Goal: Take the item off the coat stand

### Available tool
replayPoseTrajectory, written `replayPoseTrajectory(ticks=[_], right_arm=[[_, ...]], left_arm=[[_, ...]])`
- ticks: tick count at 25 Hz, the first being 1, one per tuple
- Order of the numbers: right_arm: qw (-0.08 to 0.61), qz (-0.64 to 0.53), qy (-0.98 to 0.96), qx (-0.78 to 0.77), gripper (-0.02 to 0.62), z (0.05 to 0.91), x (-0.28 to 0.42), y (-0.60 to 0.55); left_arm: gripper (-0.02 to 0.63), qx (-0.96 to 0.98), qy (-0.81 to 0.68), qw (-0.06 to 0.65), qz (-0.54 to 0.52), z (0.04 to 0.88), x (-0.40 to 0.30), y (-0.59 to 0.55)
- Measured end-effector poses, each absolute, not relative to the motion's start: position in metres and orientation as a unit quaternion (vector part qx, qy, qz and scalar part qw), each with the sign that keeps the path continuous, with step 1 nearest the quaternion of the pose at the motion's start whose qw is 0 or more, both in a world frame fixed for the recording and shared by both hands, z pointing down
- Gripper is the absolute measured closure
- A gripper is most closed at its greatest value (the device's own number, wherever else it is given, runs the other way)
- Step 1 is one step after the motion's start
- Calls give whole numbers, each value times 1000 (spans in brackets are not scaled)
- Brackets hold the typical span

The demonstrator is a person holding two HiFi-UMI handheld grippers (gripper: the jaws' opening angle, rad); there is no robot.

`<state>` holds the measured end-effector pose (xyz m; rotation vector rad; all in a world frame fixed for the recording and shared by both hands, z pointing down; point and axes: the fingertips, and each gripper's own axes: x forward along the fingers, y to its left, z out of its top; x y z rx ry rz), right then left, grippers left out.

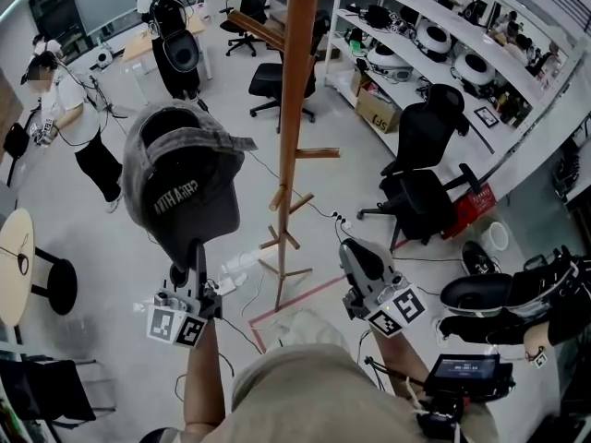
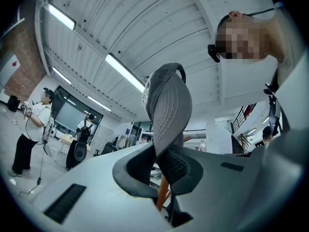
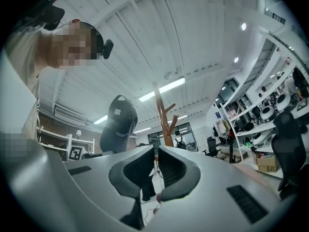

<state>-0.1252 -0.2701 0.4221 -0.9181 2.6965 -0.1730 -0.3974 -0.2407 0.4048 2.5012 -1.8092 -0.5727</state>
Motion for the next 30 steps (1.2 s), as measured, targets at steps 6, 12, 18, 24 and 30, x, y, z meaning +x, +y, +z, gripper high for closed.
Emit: replayPoseTrajectory(ticks=[6,12,18,24,30], right_arm=[[143,-62,942,-297,561,426,-128,-267],[152,-61,952,-259,561,418,-110,-267],[127,-80,957,-249,561,426,-87,-266],[106,-68,969,-214,561,432,-71,-250],[111,-53,971,-207,561,428,-54,-239]], left_arm=[[574,796,-574,14,-190,423,-388,-227],[574,798,-569,-2,-198,421,-358,-221],[574,798,-568,4,-201,427,-324,-206],[574,793,-576,11,-197,434,-297,-196],[574,794,-576,15,-193,441,-273,-187]])
